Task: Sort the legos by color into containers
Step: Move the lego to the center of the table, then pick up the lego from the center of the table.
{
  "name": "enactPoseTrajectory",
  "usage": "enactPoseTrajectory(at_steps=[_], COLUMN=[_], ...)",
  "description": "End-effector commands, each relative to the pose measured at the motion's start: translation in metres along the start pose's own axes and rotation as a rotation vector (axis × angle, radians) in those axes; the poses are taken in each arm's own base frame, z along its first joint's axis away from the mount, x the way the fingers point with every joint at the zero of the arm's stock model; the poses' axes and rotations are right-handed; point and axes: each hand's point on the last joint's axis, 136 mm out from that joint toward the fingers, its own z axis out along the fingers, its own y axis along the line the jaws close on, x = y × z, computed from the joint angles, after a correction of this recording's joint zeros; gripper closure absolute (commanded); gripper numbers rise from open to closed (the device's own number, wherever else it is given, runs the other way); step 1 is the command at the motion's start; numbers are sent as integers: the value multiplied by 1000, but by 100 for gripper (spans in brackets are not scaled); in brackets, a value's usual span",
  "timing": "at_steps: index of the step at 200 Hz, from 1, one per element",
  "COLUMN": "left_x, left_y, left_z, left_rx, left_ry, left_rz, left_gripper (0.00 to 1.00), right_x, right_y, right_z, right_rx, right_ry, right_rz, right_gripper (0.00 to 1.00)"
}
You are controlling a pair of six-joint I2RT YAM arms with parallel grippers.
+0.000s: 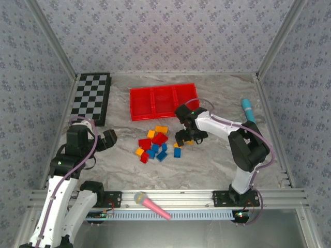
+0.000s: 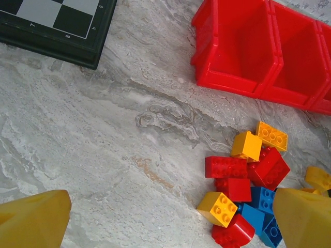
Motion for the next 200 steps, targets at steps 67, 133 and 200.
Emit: enactPoseTrajectory(at_steps=[67, 133, 200], left_x=[0, -2, -1], left_y=[2, 3, 3], left_z=[-1, -3, -3], left_rx=[-19, -24, -22], left_ry=[-10, -17, -17], left_rz=[9, 9, 11], left_gripper=[0, 0, 0], right_x=[16, 13, -4], right_y=[5, -11, 14], right_z=[-7, 0, -7], right_rx=[-62, 30, -156], right_ry=[48, 8, -152], right_rz=[-215, -494, -672], right_gripper=[10, 9, 11])
